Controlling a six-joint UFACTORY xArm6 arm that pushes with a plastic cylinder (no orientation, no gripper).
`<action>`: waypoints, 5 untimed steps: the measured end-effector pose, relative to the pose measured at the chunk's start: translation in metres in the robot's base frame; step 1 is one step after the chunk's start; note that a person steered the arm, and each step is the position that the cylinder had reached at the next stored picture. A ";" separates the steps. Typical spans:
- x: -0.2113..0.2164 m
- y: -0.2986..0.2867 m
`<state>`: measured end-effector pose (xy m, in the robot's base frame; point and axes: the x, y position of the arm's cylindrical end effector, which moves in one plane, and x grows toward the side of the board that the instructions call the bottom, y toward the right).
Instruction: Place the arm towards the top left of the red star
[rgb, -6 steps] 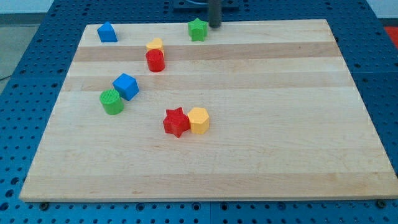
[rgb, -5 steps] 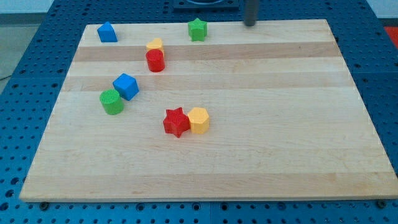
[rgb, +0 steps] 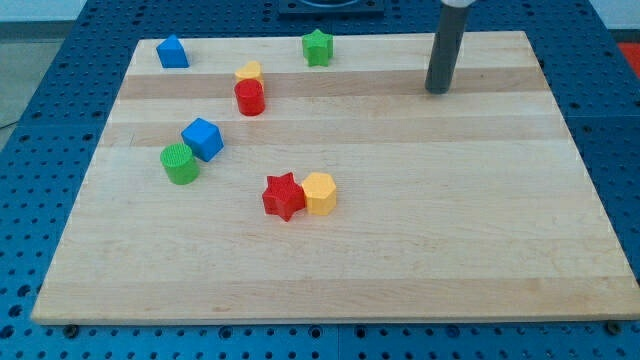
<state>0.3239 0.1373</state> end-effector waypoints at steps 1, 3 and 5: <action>0.041 -0.007; 0.108 -0.089; 0.108 -0.150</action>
